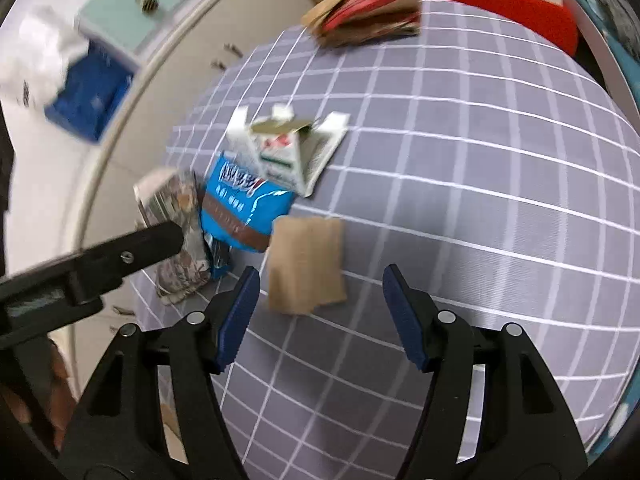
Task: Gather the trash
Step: 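Move both open tools back over the table, then grasp tan paper piece with right tool while left grasps blue snack bag, then carry paper and snack bag over the light-blue bucket and open both tools, then move both open tools back over the table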
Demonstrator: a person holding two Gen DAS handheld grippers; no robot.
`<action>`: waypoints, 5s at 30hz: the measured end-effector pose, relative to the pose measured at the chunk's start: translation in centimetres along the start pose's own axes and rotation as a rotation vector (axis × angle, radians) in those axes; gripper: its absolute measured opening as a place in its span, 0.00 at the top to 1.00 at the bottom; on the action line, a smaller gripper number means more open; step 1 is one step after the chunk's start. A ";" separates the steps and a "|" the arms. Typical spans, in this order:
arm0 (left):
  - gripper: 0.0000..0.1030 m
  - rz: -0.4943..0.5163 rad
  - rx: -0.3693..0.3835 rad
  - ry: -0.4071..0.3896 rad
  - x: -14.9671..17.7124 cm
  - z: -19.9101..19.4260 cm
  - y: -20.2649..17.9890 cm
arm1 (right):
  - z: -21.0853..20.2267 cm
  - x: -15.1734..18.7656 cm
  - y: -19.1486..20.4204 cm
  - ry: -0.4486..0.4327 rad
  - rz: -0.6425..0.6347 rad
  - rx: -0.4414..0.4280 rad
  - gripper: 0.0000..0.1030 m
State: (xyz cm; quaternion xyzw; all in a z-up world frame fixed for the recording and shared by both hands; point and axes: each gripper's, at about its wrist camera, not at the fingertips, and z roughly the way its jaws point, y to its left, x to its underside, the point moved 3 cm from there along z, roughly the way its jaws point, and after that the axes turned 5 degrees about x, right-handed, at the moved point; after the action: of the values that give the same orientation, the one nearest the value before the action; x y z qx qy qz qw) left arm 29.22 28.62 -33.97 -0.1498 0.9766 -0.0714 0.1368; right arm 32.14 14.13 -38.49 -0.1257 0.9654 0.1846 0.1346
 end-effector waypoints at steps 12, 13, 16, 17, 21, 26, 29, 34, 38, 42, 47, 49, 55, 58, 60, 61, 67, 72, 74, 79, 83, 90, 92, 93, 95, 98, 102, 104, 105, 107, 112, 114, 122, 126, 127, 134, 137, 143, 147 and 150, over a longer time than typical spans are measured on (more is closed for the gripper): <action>0.33 0.177 -0.004 0.096 -1.8 4.0 -2.0 | 0.7 -1.1 -0.1 -0.021 -0.085 0.089 0.88; 0.33 0.184 -0.011 0.103 -1.9 4.3 -2.1 | 0.4 -1.4 -0.8 -0.030 -0.055 0.081 0.88; 0.32 0.208 -0.008 0.148 -2.2 5.8 -2.5 | -0.3 -2.0 -2.5 -0.047 -0.006 0.076 0.88; 0.31 0.224 -0.014 0.166 -2.3 6.4 -2.8 | -0.5 -2.2 -3.0 -0.053 0.012 0.075 0.88; 0.30 0.242 -0.032 0.185 -2.7 7.8 -3.1 | -1.0 -2.4 -4.0 -0.057 0.058 0.056 0.88; 0.60 0.253 -0.044 0.199 -3.5 8.9 -3.9 | -1.5 -2.1 -4.9 -0.055 0.089 0.029 0.88; 0.80 0.223 -0.043 0.183 -4.5 9.0 -3.9 | -1.7 -1.8 -5.2 -0.054 0.089 0.022 0.88; 0.92 0.206 -0.032 0.162 -5.2 8.8 -3.7 | -2.0 -1.8 -6.0 -0.054 0.099 -0.002 0.88; 0.98 0.157 0.017 0.132 -4.7 7.4 -4.4 | -2.7 -1.9 -6.5 -0.064 0.095 -0.021 0.88; 0.98 0.150 0.078 0.105 -3.1 4.9 -5.4 | -3.7 -2.3 -7.0 -0.079 0.089 -0.038 0.88; 0.98 0.166 0.117 0.088 -1.4 3.3 -7.7 | -4.7 -2.4 -8.0 -0.096 0.100 -0.053 0.88; 0.98 0.171 0.120 0.084 -0.7 3.0 -9.0 | -5.1 -2.2 -8.7 -0.107 0.110 -0.052 0.88; 0.98 0.143 0.072 0.071 -0.1 3.4 -9.8 | -3.4 -2.2 -8.2 -0.073 0.079 -0.055 0.38; 0.98 0.119 0.056 0.063 -0.5 3.8 -8.6 | -2.1 -2.1 -6.7 -0.084 0.012 -0.033 0.35; 0.98 0.111 0.045 0.063 -0.3 3.6 -7.7 | -1.1 -2.0 -5.4 -0.076 -0.027 -0.021 0.38; 0.98 0.109 0.040 0.063 -0.1 3.6 -7.3 | -0.7 -1.9 -5.0 -0.073 -0.041 -0.013 0.46; 0.98 0.138 0.058 0.058 0.4 3.1 -8.0 | 0.3 -1.3 -4.6 -0.059 -0.099 0.028 0.82; 0.98 0.213 0.128 0.056 0.7 2.9 -13.1 | -3.9 -0.7 -10.3 -0.133 0.068 -0.011 0.82; 0.98 0.252 0.161 0.064 1.1 3.3 -16.0 | -6.1 0.0 -13.9 -0.170 0.146 -0.001 0.82; 0.98 0.387 0.245 0.108 2.9 4.8 -25.2 | -11.3 2.4 -23.0 -0.247 0.315 0.056 0.82; 0.98 0.489 0.318 0.177 5.8 7.4 -33.9 | -14.3 5.6 -32.0 -0.277 0.468 0.129 0.82; 0.98 0.602 0.385 0.346 12.1 15.5 -46.7 | -12.7 13.1 -45.5 -0.189 0.704 0.206 0.82; 0.98 0.601 0.375 0.404 13.6 19.2 -48.7 | -11.0 15.1 -48.4 -0.154 0.757 0.216 0.82; 0.98 0.604 0.364 0.428 14.5 21.2 -49.6 | -9.7 16.3 -50.3 -0.133 0.782 0.222 0.82; 0.98 0.613 0.328 0.486 16.0 26.0 -50.9 | -8.2 17.9 -52.5 -0.112 0.808 0.228 0.82; 0.98 0.601 0.284 0.549 17.7 32.6 -51.8 | -4.9 19.8 -55.5 -0.084 0.828 0.241 0.82; 0.98 0.572 0.250 0.590 19.2 39.2 -52.2 | -0.5 22.2 -58.5 -0.061 0.854 0.238 0.82; 0.96 0.569 0.243 0.601 20.3 42.2 -52.4 | 1.4 23.1 -59.4 -0.053 0.871 0.230 0.82; 0.93 0.570 0.231 0.597 20.6 43.5 -52.5 | 2.5 23.6 -59.9 -0.048 0.880 0.226 0.82; 0.87 0.560 0.221 0.599 20.7 45.2 -52.4 | 4.1 24.3 -60.7 -0.041 0.892 0.218 0.82; 0.52 0.544 0.201 0.590 20.4 47.8 -52.2 | 6.2 24.4 -61.2 -0.039 0.896 0.215 0.81; 0.38 0.536 0.172 0.584 20.0 48.0 -51.6 | 6.6 24.2 -61.3 -0.036 0.896 0.213 0.81; 0.34 0.472 0.077 0.506 17.6 43.0 -49.4 | 4.5 21.8 -58.9 -0.018 0.876 0.199 0.80; 0.34 0.457 0.077 0.456 16.0 38.7 -49.4 | 2.5 19.9 -57.3 -0.025 0.847 0.193 0.79; 0.33 0.455 0.072 0.442 15.7 37.8 -49.5 | 1.8 19.4 -56.9 -0.027 0.843 0.193 0.75; 0.27 0.425 0.086 0.388 12.8 30.3 -49.7 | -3.0 16.9 -54.5 -0.039 0.821 0.224 0.42; 0.27 0.398 0.124 0.362 11.7 26.6 -49.0 | -5.8 15.9 -52.8 -0.053 0.800 0.231 0.42; 0.27 0.392 0.217 0.292 9.5 18.0 -46.8 | -12.3 13.9 -48.0 -0.122 0.761 0.228 0.41; 0.27 0.417 0.270 0.214 7.6 11.7 -44.2 | -16.7 11.5 -42.8 -0.198 0.686 0.211 0.40; 0.24 0.412 0.299 0.135 5.5 7.0 -40.7 | -18.5 9.2 -38.3 -0.249 0.629 0.179 0.40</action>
State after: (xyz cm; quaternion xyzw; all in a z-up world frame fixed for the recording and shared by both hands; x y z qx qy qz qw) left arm 37.27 -12.22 -34.63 0.0793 0.9720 -0.1956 0.1034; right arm 30.79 -29.38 -37.10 0.2137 0.9454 0.1457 0.1982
